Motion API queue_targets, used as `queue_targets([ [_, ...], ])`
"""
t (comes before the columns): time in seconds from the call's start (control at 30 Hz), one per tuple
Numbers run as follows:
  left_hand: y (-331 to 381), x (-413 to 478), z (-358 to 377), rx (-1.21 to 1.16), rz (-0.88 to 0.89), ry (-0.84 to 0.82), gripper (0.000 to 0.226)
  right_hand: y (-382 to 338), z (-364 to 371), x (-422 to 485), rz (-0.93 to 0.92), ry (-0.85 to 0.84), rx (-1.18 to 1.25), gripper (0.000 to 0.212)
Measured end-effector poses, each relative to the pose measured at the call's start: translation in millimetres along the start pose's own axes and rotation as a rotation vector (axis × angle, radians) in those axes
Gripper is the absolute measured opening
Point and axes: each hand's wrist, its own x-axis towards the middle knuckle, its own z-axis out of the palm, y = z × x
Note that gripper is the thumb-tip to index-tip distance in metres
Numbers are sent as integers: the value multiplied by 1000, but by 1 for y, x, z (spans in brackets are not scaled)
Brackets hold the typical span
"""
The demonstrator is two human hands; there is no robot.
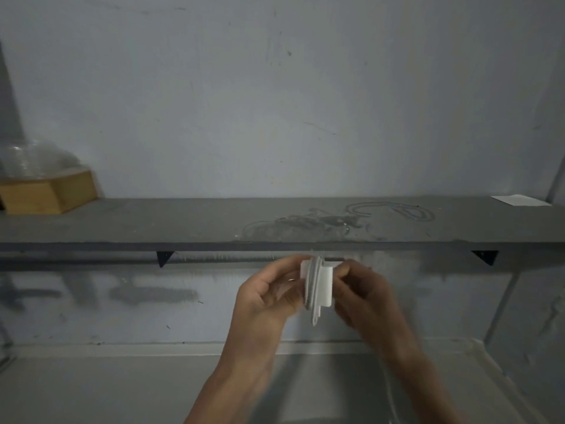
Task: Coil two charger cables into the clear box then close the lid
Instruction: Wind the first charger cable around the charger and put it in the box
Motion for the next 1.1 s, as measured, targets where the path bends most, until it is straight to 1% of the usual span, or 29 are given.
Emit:
queue_targets([
  [0.1, -14, 7, 3, -174, -111, 108, 30, 12, 26, -20, 92, 126, 39, 32],
  [0.17, -18, 13, 4, -242, -155, 198, 30, 16, 40, -36, 160, 130, -20, 27],
  [0.23, -22, 19, 5, -263, -153, 299, 28, 20, 47, -54, 227, 55, -131, 22],
  [0.27, -25, 23, 4, -243, -128, 339, 27, 20, 48, -61, 237, -18, -218, 22],
  [0.37, -33, 28, 0, -79, -37, 390, 27, 9, 39, -75, 198, -243, -462, 29],
  [0.43, -37, 27, -1, 65, 6, 344, 29, -6, 25, -74, 128, -297, -546, 33],
  [0.5, -38, 23, 1, 172, 45, 265, 32, -23, 9, -68, 12, -297, -652, 23],
  [0.6, -35, 14, 3, 214, 52, 151, 46, -47, -21, -51, -265, -117, -887, 22],
  [0.63, -32, 9, 4, 215, 57, 106, 47, -56, -29, -44, -316, -70, -940, 23],
  [0.67, -30, 5, 4, 209, 61, 61, 47, -65, -35, -36, -359, -34, -970, 23],
  [0.73, -24, -4, 6, 112, 56, -33, 39, -78, -42, -22, -449, 23, -1009, 19],
  [0.8, -16, -11, 6, 83, 67, -107, 33, -83, -46, -9, -480, 43, -974, 10],
  [0.87, -8, -14, 6, 127, 98, -160, 30, -81, -47, 3, -400, 42, -805, 3],
  [0.9, -2, -14, 5, 134, 101, -192, 28, -77, -47, 8, -347, 34, -695, 4],
  [0.97, 7, -15, 4, 109, 76, -233, 31, -65, -45, 17, -260, -34, -528, 5],
  [1.03, 10, -13, 4, 77, 59, -193, 29, -47, -39, 21, -203, -132, -371, 6],
  [1.1, 8, -7, 1, 29, 48, -96, 28, -27, -26, 18, -93, -167, -140, 15],
])
